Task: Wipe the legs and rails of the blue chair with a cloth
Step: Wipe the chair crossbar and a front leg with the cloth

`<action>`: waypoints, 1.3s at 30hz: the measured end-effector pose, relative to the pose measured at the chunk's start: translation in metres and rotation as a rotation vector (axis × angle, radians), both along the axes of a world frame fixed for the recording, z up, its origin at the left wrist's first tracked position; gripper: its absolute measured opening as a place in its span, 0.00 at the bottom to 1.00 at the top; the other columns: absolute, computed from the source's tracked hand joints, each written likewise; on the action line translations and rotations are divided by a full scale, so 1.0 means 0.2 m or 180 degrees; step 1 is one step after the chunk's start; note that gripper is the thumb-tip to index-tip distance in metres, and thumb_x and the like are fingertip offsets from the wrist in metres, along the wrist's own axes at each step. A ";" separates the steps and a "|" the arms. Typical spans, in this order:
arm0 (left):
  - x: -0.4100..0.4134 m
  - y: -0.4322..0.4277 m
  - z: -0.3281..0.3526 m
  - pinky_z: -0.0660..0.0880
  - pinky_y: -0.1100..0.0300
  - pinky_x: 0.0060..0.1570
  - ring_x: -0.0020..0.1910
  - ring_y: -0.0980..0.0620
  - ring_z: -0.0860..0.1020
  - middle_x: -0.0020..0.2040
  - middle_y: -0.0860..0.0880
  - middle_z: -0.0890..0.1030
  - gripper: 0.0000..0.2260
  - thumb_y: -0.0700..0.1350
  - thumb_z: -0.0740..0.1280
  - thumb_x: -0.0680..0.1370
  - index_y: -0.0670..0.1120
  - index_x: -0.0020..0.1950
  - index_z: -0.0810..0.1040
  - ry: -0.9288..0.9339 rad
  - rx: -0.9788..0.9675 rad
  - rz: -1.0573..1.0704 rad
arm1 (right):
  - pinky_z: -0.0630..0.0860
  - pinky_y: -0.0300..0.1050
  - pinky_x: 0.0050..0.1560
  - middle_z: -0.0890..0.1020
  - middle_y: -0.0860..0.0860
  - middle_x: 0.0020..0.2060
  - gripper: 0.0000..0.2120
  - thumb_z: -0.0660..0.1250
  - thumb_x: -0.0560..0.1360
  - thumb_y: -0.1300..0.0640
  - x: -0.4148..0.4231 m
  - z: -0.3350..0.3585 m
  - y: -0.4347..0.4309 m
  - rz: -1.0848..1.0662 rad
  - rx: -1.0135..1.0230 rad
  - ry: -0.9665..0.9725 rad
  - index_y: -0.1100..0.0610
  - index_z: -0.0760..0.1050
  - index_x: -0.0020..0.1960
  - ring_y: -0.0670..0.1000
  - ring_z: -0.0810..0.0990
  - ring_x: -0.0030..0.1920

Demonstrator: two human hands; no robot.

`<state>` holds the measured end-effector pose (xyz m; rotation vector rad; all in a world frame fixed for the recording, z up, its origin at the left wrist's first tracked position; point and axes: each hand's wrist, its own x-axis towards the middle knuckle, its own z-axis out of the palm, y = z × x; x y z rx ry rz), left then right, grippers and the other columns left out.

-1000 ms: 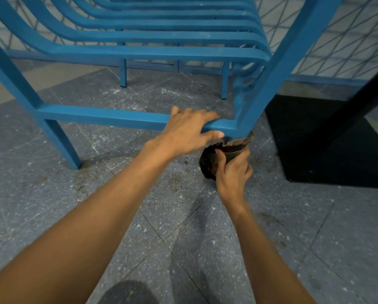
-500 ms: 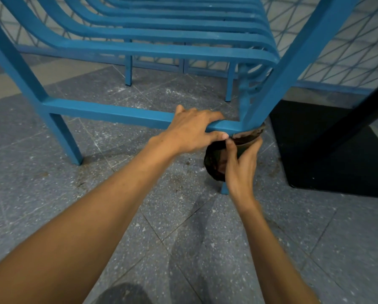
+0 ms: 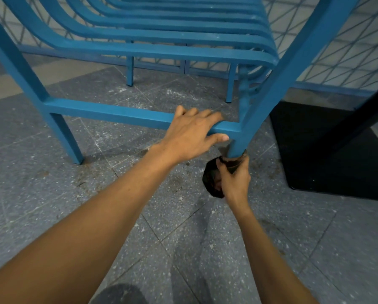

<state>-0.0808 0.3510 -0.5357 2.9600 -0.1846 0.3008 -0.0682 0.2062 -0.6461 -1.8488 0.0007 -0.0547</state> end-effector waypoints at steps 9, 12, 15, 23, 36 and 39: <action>0.02 0.00 -0.04 0.61 0.51 0.52 0.53 0.47 0.74 0.57 0.53 0.77 0.22 0.65 0.54 0.77 0.54 0.63 0.70 -0.0258 0.0190 0.0052 | 0.72 0.43 0.58 0.75 0.54 0.60 0.26 0.67 0.74 0.52 0.03 0.05 0.05 -0.0074 0.0081 -0.0860 0.54 0.61 0.68 0.51 0.75 0.60; 0.02 0.00 -0.05 0.61 0.51 0.51 0.51 0.48 0.74 0.54 0.54 0.77 0.22 0.66 0.53 0.77 0.54 0.63 0.70 -0.0334 0.0209 0.0047 | 0.73 0.48 0.58 0.75 0.56 0.58 0.24 0.70 0.74 0.55 0.01 -0.16 0.02 -0.0002 -0.0223 -0.0379 0.57 0.62 0.65 0.55 0.75 0.58; 0.02 0.01 -0.06 0.60 0.52 0.50 0.49 0.49 0.73 0.53 0.54 0.77 0.23 0.66 0.52 0.77 0.54 0.63 0.71 -0.0386 0.0166 0.0022 | 0.73 0.46 0.53 0.78 0.52 0.54 0.19 0.71 0.73 0.57 -0.02 -0.29 -0.02 -0.0026 -0.0397 0.0451 0.54 0.64 0.57 0.57 0.77 0.57; 0.03 0.00 -0.05 0.59 0.53 0.50 0.51 0.50 0.72 0.54 0.55 0.77 0.23 0.67 0.53 0.77 0.54 0.64 0.70 -0.0399 0.0165 0.0001 | 0.74 0.34 0.51 0.82 0.41 0.42 0.17 0.74 0.70 0.56 0.00 0.09 -0.03 -0.0207 -0.0298 -0.0194 0.57 0.76 0.56 0.36 0.79 0.43; -0.13 -0.07 -0.16 0.61 0.57 0.62 0.60 0.55 0.70 0.62 0.50 0.71 0.15 0.46 0.64 0.79 0.50 0.66 0.74 -0.1244 -0.1038 0.0115 | 0.65 0.33 0.39 0.84 0.57 0.46 0.11 0.73 0.71 0.58 -0.06 -0.14 -0.16 -0.0095 -0.1262 0.0972 0.62 0.80 0.51 0.55 0.81 0.48; -0.37 -0.23 -0.36 0.67 0.73 0.54 0.53 0.67 0.70 0.55 0.52 0.71 0.11 0.38 0.63 0.79 0.48 0.59 0.77 -0.1226 -0.2473 0.0794 | 0.73 0.40 0.42 0.82 0.56 0.43 0.10 0.74 0.70 0.57 0.01 -0.05 -0.21 0.0427 -0.1278 0.1758 0.60 0.79 0.48 0.54 0.80 0.44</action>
